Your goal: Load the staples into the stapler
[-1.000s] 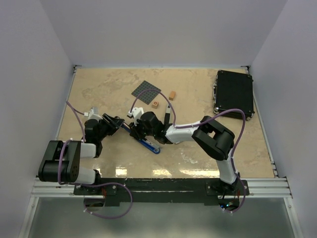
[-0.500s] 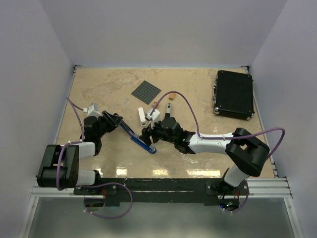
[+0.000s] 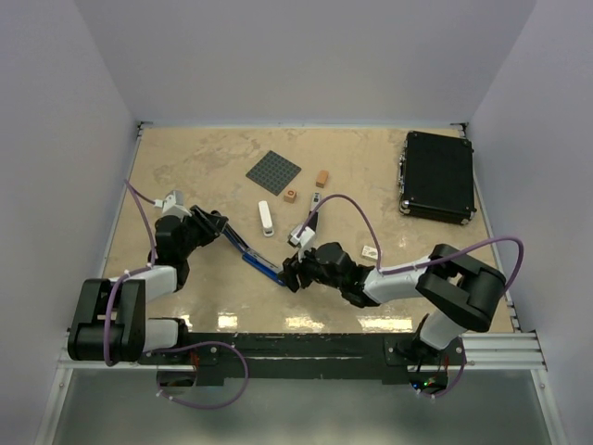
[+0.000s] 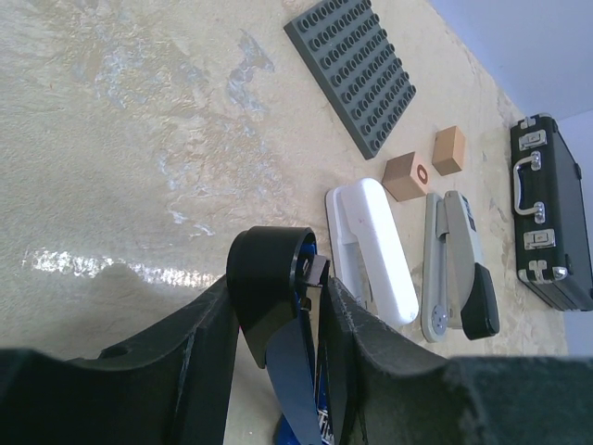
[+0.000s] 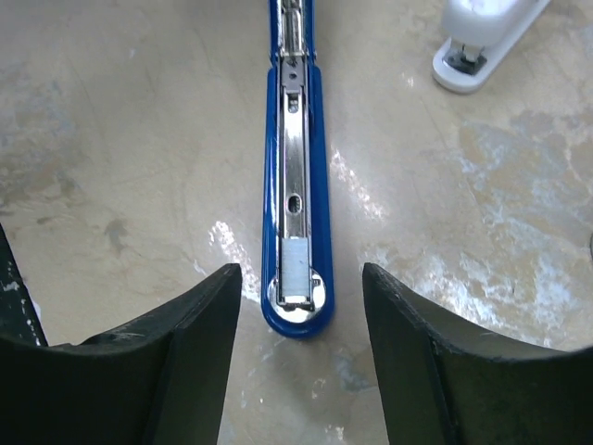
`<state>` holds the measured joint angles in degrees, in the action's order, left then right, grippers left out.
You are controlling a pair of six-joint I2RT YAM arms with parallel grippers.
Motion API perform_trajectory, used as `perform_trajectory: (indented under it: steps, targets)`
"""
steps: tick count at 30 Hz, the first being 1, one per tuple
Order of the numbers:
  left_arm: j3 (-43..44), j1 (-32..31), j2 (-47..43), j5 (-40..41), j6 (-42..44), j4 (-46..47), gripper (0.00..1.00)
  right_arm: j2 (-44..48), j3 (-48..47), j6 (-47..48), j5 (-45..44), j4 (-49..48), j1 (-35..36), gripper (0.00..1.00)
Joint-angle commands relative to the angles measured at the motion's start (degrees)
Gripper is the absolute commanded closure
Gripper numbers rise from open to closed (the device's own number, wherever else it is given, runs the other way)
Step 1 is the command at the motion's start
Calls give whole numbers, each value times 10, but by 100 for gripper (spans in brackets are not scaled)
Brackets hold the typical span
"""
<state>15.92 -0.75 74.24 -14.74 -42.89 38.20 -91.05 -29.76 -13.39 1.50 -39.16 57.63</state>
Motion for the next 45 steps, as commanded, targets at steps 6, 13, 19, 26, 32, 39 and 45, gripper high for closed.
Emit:
perform_trajectory:
  steps: [6,13,19,26,32,39,45]
  targets:
    - [14,4,-18,8,20,9,94,-54,3,-29,17,-112,4,49]
    - [13,4,-22,9,17,7,94,-70,22,-41,9,-146,4,56]
    - [15,4,-28,7,18,0,93,-87,15,-39,21,-159,5,74]
    - [21,-8,-56,2,49,-27,92,-61,-7,-14,14,-121,4,98]
    - [39,-110,-110,59,127,-83,92,-40,-28,14,3,-77,4,100]
    - [39,-202,-195,98,206,-135,90,-25,-48,28,3,-55,4,100]
    - [45,-316,-203,123,253,-164,88,-21,-78,30,4,-29,4,100]
